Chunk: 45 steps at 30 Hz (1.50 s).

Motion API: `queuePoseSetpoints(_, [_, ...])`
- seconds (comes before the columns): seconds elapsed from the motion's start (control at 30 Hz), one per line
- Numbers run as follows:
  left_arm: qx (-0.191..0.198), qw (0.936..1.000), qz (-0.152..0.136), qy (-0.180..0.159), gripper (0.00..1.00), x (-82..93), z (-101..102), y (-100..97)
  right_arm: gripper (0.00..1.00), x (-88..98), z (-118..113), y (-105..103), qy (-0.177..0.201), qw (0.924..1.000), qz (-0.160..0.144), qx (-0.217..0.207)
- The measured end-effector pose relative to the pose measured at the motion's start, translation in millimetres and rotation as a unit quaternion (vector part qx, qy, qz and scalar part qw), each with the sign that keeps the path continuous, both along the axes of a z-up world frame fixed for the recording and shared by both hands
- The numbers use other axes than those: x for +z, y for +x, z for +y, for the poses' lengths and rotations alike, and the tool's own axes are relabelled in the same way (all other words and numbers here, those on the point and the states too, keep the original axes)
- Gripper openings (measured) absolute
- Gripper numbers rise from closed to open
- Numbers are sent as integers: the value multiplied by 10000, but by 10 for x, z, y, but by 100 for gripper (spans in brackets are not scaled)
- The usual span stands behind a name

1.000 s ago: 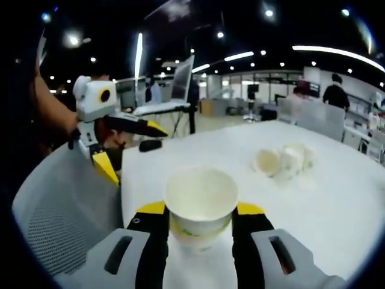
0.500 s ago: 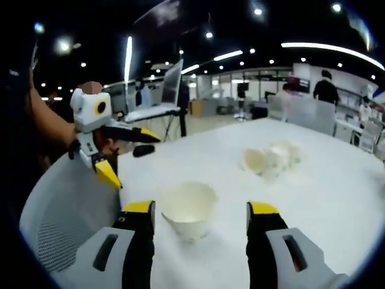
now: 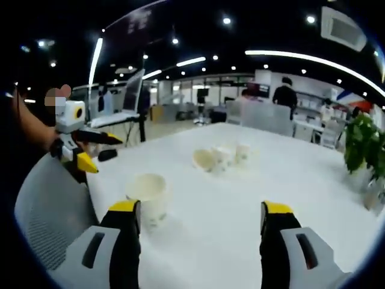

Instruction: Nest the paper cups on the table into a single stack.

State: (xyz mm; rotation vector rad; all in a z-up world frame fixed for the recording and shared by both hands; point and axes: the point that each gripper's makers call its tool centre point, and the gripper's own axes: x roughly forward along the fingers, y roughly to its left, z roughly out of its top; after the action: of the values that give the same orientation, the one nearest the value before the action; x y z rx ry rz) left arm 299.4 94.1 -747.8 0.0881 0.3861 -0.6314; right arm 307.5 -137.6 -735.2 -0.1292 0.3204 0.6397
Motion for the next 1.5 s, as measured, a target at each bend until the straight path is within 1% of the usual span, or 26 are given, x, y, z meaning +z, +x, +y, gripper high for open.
queuePoseSetpoints(0.07, [67, 9999, 67, -50, 97, -57, 79, 43, 81, -14, -35, -2, 3, 10000, 35, -40])
queuePoseSetpoints(0.1, [93, 9998, 170, -38, 97, -138, 132, 70, 82, -15, -61, -5, 9, 10000, 43, -72])
queuePoseSetpoints(0.17, [-36, 9987, 481, 160, 98, -322, 179, 81, 84, -18, -101, -11, 41, 9999, 46, -121])
queuePoseSetpoints(0.23, [-193, 9978, 553, 295, 97, -415, 180, 122, 85, -53, -147, -10, 61, 9997, 75, -208])
queuePoseSetpoints(0.27, [-281, 9970, 631, 357, 97, -477, 175, 164, 85, -80, -167, -5, 118, 9994, 151, -287])
queuePoseSetpoints(0.3, [-304, 9968, 640, 378, 97, -490, 173, 183, 85, -98, -177, 0, 174, 9990, 230, -343])
queuePoseSetpoints(0.37, [-510, 9945, 718, 561, 95, -568, 149, 308, 86, -99, -182, 11, 167, 9990, 223, -352])
queuePoseSetpoints(0.43, [-632, 9931, 739, 649, 93, -581, 107, 462, 93, -106, -193, 20, 127, 9991, 174, -369])
queuePoseSetpoints(0.5, [-709, 9924, 715, 700, 91, -567, 47, 657, 96, -114, -185, 12, 170, 9989, 217, -375])
queuePoseSetpoints(0.6, [-782, 9911, 636, 866, 89, -575, -50, 969, 96, -100, -215, 35, 179, 9987, 163, -447])
queuePoseSetpoints(0.63, [-798, 9908, 571, 932, 88, -571, -99, 1109, 96, -97, -228, 37, 202, 9985, 175, -477])
queuePoseSetpoints(0.7, [-827, 9899, 472, 1051, 85, -567, -163, 1290, 95, -97, -246, 40, 215, 9982, 187, -524])
queuePoseSetpoints(0.73, [-839, 9893, 416, 1122, 84, -562, -218, 1419, 95, -96, -255, 38, 229, 9981, 194, -543])
queuePoseSetpoints(0.8, [-866, 9884, 377, 1192, 84, -561, -310, 1613, 95, -109, -261, 33, 232, 9979, 237, -555])
queuePoseSetpoints(0.83, [-872, 9881, 363, 1210, 83, -557, -329, 1649, 95, -112, -262, 32, 230, 9979, 244, -556])
queuePoseSetpoints(0.93, [-919, 9856, 218, 1400, 81, -514, -458, 1934, 94, -119, -268, 34, 274, 9976, 279, -575])
queuePoseSetpoints(0.97, [-928, 9854, 191, 1417, 80, -503, -475, 1966, 94, -122, -272, 35, 277, 9975, 286, -583])
queuePoseSetpoints(1.07, [-922, 9812, 28, 1692, 74, -449, -544, 2226, 94, -131, -286, 41, 313, 9971, 321, -616])
queuePoseSetpoints(1.13, [-927, 9812, 3, 1695, 73, -441, -580, 2305, 94, -135, -287, 42, 328, 9969, 333, -629])
queuePoseSetpoints(1.2, [-822, 9740, 30, 2112, 69, -518, -481, 2419, 93, -143, -289, 43, 341, 9968, 353, -635])
queuePoseSetpoints(1.33, [-738, 9745, -50, 2118, 62, -528, -480, 2507, 93, -153, -280, 36, 367, 9966, 385, -634])
queuePoseSetpoints(1.37, [-770, 9739, -49, 2136, 57, -528, -490, 2502, 93, -158, -273, 31, 360, 9967, 391, -619])
queuePoseSetpoints(1.4, [-780, 9736, -44, 2145, 46, -529, -493, 2500, 93, -161, -271, 30, 358, 9967, 393, -613])
queuePoseSetpoints(1.43, [-766, 9728, 20, 2186, 39, -552, -490, 2490, 93, -170, -258, 24, 342, 9969, 402, -587])
queuePoseSetpoints(1.47, [-791, 9721, 9, 2209, 34, -555, -496, 2481, 92, -172, -255, 22, 337, 9969, 405, -581])
queuePoseSetpoints(1.5, [-846, 9703, -66, 2265, 34, -552, -509, 2475, 92, -176, -246, 18, 320, 9971, 409, -562])
